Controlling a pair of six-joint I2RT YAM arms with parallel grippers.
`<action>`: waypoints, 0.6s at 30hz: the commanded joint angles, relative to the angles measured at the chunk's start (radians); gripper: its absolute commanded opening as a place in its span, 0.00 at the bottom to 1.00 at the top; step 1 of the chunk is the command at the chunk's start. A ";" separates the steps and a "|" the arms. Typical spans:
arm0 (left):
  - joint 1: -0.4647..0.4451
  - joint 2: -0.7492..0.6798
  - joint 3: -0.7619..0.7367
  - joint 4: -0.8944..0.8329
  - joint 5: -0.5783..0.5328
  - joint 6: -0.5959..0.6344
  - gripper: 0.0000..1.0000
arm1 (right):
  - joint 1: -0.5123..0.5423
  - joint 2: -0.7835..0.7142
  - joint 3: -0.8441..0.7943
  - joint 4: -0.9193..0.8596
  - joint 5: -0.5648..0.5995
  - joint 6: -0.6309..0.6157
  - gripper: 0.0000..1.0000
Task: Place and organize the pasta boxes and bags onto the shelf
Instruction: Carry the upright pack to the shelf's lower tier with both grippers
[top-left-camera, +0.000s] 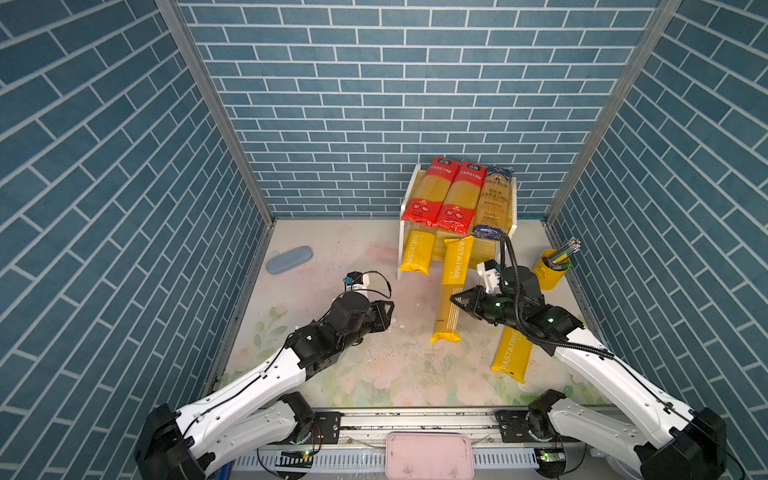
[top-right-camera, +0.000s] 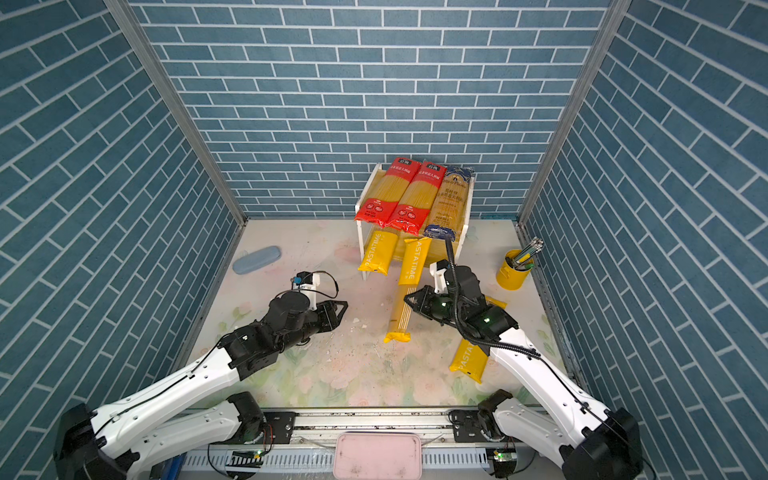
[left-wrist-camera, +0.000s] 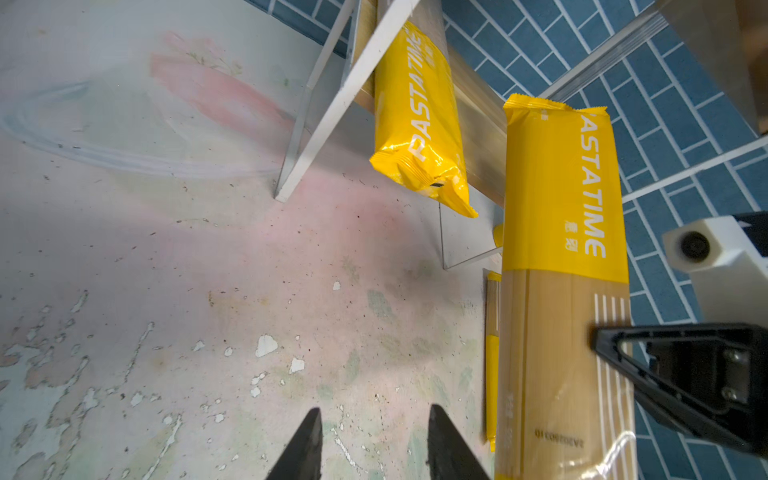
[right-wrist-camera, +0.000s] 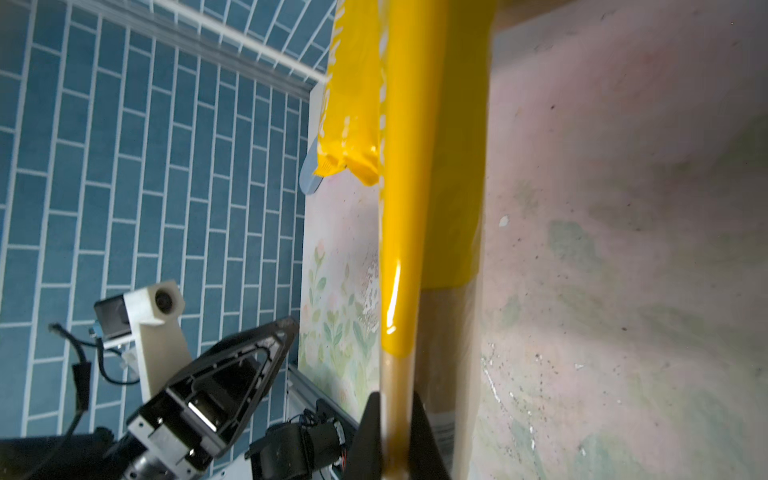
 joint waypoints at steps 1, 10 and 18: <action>-0.019 0.023 -0.001 0.057 0.009 0.010 0.43 | -0.044 0.012 0.095 0.209 0.017 -0.053 0.00; -0.036 0.072 -0.059 0.183 0.039 -0.009 0.46 | -0.075 0.152 0.208 0.277 0.046 -0.096 0.00; -0.046 0.148 -0.105 0.356 0.083 -0.066 0.49 | -0.118 0.276 0.237 0.280 0.041 -0.108 0.00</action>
